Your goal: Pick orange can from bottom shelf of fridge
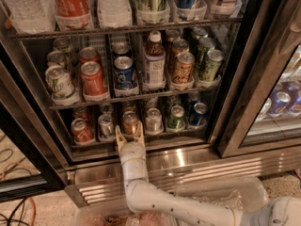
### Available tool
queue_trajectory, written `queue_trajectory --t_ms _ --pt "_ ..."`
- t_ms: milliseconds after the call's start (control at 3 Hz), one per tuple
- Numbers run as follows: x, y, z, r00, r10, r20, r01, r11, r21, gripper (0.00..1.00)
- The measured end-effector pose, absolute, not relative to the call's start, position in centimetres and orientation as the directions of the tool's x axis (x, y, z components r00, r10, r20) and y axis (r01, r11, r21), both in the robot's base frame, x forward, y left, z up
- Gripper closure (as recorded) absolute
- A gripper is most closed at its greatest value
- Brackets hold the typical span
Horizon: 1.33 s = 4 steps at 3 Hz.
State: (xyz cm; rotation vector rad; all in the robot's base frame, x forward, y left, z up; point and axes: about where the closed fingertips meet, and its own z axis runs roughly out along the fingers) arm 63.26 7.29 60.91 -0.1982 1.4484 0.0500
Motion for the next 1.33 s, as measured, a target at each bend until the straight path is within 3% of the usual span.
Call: queue_trajectory --t_ms 667,1333 --pt "63.90 7.82 61.13 0.125 -0.087 -0.988 -0.165 0.980 -0.107 0.42" --pt "64.35 8.08 60.39 0.102 -0.095 -0.990 -0.170 0.979 -0.112 0.84"
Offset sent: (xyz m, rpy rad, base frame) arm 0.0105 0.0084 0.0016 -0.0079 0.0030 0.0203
